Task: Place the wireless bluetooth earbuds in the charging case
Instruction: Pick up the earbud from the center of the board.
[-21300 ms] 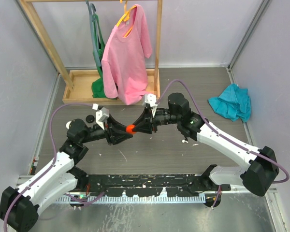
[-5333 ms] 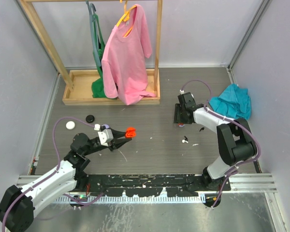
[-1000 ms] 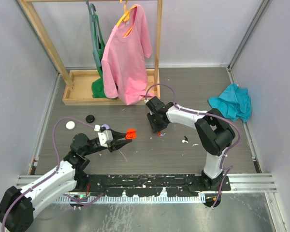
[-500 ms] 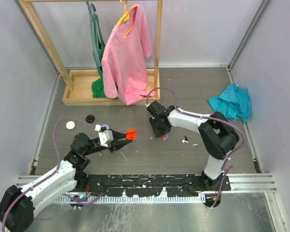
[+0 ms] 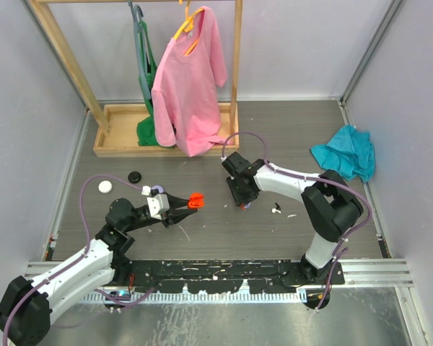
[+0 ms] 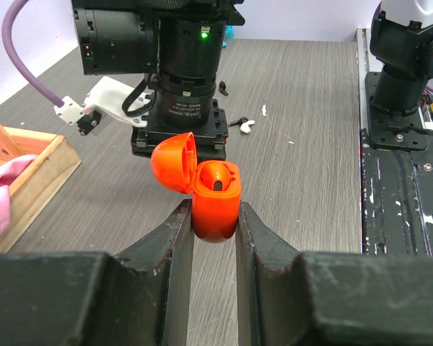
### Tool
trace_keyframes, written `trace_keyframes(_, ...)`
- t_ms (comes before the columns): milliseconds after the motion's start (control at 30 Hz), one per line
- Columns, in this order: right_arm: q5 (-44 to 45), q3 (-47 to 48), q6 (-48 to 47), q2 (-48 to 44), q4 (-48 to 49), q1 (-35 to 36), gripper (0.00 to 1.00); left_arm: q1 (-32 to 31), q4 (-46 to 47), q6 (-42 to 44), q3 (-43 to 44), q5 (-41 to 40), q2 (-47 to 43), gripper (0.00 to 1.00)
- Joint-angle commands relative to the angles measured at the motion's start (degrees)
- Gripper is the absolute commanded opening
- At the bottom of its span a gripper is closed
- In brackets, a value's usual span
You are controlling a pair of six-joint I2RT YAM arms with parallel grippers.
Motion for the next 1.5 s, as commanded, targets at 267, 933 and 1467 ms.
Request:
trace_keyframes(267, -3.1, -1.9, -0.1, -0.6, 3.0, 0.2, 0.25, -0.3, 2.2, 0.2, 2.6, 0.6, -0.4, 0.00)
trace_keyframes(933, -30.7, -21.1, 12.6, -16.6, 43.3, -8.1, 0.11, -0.3, 2.3, -0.1, 2.3, 0.5, -1.6, 0.00)
trace_keyframes(1467, -34.3, -27.4, 4.0, -34.4, 57.8, -9.3, 0.13, -0.3, 4.1, 0.5, 1.7, -0.5, -0.6, 0.00)
